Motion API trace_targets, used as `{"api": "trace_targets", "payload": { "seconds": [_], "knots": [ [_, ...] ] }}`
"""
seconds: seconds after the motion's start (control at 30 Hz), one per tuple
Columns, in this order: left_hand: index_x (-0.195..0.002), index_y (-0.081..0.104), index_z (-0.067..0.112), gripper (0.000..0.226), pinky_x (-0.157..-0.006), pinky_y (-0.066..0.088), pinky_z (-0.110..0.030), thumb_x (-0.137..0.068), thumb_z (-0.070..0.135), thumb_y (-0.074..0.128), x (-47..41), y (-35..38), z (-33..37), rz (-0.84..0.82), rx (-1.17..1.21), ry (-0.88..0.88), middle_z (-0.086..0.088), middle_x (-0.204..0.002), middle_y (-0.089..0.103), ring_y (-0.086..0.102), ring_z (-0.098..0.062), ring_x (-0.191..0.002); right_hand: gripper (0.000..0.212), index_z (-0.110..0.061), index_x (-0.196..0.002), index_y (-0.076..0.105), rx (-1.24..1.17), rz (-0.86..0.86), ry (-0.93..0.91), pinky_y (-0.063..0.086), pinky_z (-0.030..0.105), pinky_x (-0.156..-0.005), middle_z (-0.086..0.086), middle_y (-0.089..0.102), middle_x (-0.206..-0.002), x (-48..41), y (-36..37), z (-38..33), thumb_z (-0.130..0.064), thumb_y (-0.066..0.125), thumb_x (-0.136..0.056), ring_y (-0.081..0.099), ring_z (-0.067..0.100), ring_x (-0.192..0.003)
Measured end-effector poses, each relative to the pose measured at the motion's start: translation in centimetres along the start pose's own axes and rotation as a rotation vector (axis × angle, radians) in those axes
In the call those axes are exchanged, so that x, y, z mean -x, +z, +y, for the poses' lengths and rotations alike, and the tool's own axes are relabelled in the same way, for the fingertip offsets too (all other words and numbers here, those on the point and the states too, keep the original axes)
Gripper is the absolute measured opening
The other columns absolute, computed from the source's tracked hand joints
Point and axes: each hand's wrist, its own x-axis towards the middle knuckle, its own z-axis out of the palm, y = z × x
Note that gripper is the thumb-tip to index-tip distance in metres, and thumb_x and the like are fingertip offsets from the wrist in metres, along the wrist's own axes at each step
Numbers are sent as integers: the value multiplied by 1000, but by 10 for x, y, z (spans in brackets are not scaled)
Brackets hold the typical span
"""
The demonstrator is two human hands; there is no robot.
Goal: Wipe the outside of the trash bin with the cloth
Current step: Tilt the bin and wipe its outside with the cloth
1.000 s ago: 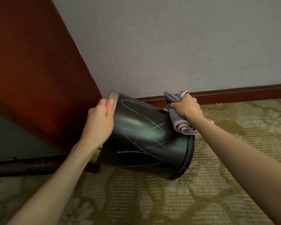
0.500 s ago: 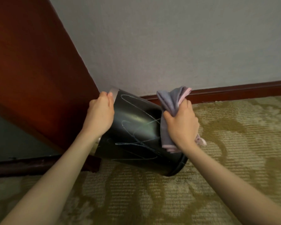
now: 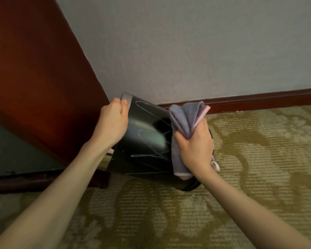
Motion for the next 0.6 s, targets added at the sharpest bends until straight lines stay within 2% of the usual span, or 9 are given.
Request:
{"api": "trace_targets", "payload": {
  "seconds": [0.13,0.27,0.37,0.5,0.6],
  "knots": [
    [-81,51,2,39,-50,35,-35,-101,27,29,6,0,5,-16,30,29,-5,-66,49,48,-20,-56,41,-10,-108,53,45,-5,128,44,33,-67,9,61,-102,-29,1,4,-34,65,-77,59,25,-84],
    [-74,46,11,36,-46,32,-30,-101,27,30,13,1,9,-28,60,59,-2,-62,47,44,-17,-52,32,-13,-93,54,177,-104,238,34,28,-54,5,54,-84,-69,2,16,-37,66,-76,51,20,-64],
    [-67,40,19,35,-43,29,-24,-101,26,32,19,1,11,-29,88,92,0,-58,44,39,-13,-47,40,-8,-100,56,255,-215,324,34,30,-61,10,54,-86,-94,4,29,-38,66,-76,52,28,-73],
    [-65,40,19,36,-43,31,-18,-101,25,34,22,0,9,-27,134,115,2,-57,43,40,-6,-46,47,-4,-112,56,299,-352,402,39,32,-69,22,61,-112,-114,8,47,-36,65,-78,59,38,-97],
    [-67,42,17,36,-43,31,-20,-100,26,33,25,0,8,-10,127,107,0,-58,44,39,-10,-47,49,-5,-114,55,347,-351,452,38,33,-71,22,60,-116,-115,11,50,-38,64,-79,58,39,-101]
  ]
}}
